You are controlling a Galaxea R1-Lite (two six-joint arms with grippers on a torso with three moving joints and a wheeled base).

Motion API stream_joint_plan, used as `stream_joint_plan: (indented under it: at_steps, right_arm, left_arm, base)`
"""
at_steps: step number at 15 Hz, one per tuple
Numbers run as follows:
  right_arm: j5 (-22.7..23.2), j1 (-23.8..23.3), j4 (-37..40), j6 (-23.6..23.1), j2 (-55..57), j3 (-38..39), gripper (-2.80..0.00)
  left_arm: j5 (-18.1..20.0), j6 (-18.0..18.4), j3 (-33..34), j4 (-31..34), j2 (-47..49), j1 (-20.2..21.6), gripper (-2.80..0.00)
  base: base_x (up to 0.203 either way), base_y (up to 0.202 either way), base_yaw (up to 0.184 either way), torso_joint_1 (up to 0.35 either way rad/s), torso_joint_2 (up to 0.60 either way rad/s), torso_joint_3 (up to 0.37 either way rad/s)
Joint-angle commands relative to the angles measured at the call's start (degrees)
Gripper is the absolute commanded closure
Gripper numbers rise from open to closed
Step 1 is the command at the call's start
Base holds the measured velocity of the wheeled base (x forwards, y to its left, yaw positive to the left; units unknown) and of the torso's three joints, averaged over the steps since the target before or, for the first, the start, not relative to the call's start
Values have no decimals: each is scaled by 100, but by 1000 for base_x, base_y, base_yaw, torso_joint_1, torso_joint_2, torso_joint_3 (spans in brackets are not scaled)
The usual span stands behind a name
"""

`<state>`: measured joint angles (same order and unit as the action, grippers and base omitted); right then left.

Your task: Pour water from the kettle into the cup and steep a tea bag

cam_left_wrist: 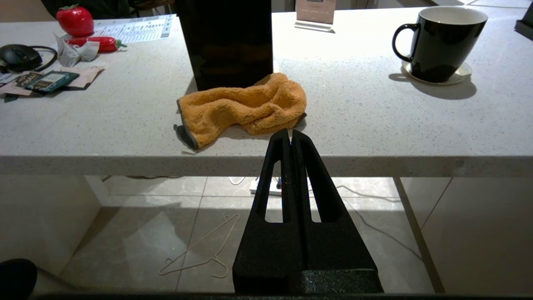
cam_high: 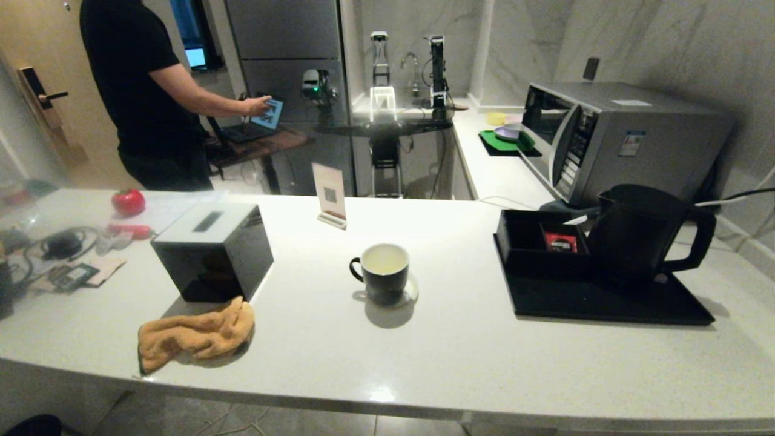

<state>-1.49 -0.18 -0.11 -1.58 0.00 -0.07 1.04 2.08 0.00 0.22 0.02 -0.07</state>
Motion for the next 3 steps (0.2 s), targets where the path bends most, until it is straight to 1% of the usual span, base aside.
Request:
stream_joint_plan:
  at_steps: [1, 3]
  right_arm:
    - [-1, 1, 3, -9, 0, -1, 0]
    - [-1, 1, 3, -9, 0, -1, 0]
  left_arm:
    - [-7, 2, 0, -1, -2, -1, 0]
    - [-7, 2, 0, 0, -2, -1, 0]
  base:
    - [0, 0, 0, 0, 0, 0]
    - [0, 0, 0, 0, 0, 0]
